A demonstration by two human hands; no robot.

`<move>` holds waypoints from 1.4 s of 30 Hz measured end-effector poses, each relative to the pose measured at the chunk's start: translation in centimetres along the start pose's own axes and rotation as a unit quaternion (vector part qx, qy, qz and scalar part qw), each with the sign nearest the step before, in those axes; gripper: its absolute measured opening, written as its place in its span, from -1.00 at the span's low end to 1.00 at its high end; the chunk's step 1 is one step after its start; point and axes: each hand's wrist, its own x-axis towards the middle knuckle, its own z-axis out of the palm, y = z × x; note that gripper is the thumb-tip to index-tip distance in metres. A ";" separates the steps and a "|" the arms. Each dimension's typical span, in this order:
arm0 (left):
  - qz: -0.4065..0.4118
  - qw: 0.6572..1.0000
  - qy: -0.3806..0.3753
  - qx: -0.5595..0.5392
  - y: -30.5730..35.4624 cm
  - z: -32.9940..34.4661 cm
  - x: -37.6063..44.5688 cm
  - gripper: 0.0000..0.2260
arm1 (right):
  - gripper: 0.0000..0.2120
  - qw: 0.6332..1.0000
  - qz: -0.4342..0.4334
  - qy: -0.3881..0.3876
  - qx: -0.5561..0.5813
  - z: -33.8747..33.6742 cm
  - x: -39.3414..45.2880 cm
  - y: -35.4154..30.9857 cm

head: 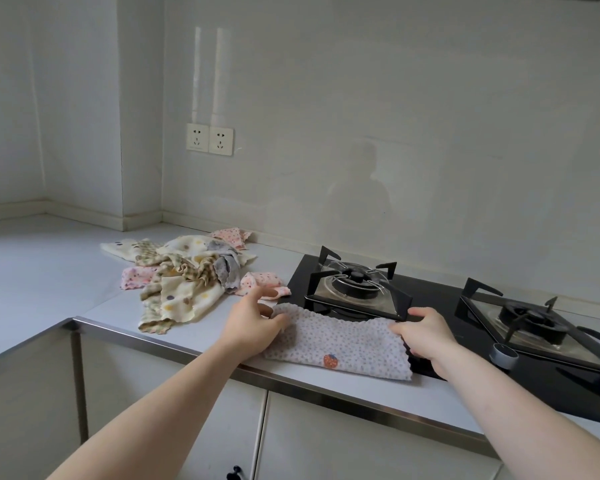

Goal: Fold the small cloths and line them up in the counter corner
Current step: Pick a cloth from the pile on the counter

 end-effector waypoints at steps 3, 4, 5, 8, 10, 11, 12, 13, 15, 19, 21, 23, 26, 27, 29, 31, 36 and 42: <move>-0.004 1.000 0.003 0.009 0.0 0.0 0.1 -0.67 | -0.41 1.000 -0.015 0.007 0.017 0.0 0.4 -0.5; -0.003 1.000 0.002 0.022 0.0 0.0 0.1 -0.66 | -0.41 1.000 -0.018 0.006 0.024 0.0 0.4 -0.8; -0.001 0.999 0.003 0.033 0.0 0.0 0.1 -0.66 | -0.40 0.999 -0.022 0.005 0.031 0.1 0.6 -1.0; 0.006 0.999 0.007 0.037 0.2 -0.2 0.0 -0.64 | -0.40 0.998 -0.034 0.002 0.056 0.3 0.6 -2.2; 0.007 1.000 0.014 0.026 0.4 -0.2 -0.1 -0.63 | -0.40 0.997 -0.041 -0.002 0.070 0.6 0.5 -3.0; 0.006 1.000 0.021 0.019 0.4 -0.3 -0.1 -0.65 | -0.40 0.996 -0.044 -0.006 0.078 0.8 0.4 -3.4; 0.005 0.999 0.031 0.009 0.4 -0.3 -0.1 -0.68 | -0.41 0.995 -0.047 -0.013 0.082 1.0 0.2 -3.9; 0.004 0.999 0.040 -0.005 0.4 -0.3 -0.1 -0.72 | -0.43 0.994 -0.055 -0.020 0.088 1.3 0.0 -4.4; -0.005 0.998 0.049 -0.030 0.3 -0.4 0.1 -0.78 | -0.46 0.993 -0.069 -0.036 0.093 1.8 -0.5 -5.5; -0.024 0.997 0.058 -0.049 0.3 -0.4 0.4 -0.88 | -0.47 0.989 -0.094 -0.074 0.083 3.8 -1.6 -7.8; -0.031 0.995 0.063 -0.067 0.4 -0.5 0.4 -0.88 | -0.47 0.988 -0.102 -0.087 0.079 5.2 -2.1 -8.8; -0.038 0.994 0.065 -0.081 0.4 -0.5 0.4 -0.89 | -0.57 0.983 -0.111 -0.111 0.093 6.7 -2.8 -9.8; -0.045 0.991 0.073 -0.101 0.2 -0.6 0.5 -0.88 | -0.67 0.979 -0.125 -0.136 0.085 9.1 -3.5 -10.7; -0.045 0.990 0.077 -0.108 0.2 -0.6 0.6 -0.88 | -0.68 0.978 -0.132 -0.139 0.075 9.7 -3.7 -10.9; -0.041 0.988 0.085 -0.121 0.2 -0.7 0.6 -0.87 | -0.67 0.977 -0.137 -0.154 0.054 10.9 -3.9 -11.0; -0.038 0.986 0.092 -0.134 0.3 -0.9 0.5 -0.87 | -0.62 0.973 -0.128 -0.185 0.047 11.5 -4.2 -10.8; -0.043 0.985 0.100 -0.134 0.3 -1.0 0.4 -0.89 | -0.71 0.971 -0.125 -0.192 0.066 10.7 -4.3 -9.7; -0.030 0.998 0.032 -0.050 -0.1 -0.6 0.4 -0.87 | -0.71 0.981 -0.162 -0.099 -0.045 7.9 -1.9 -6.2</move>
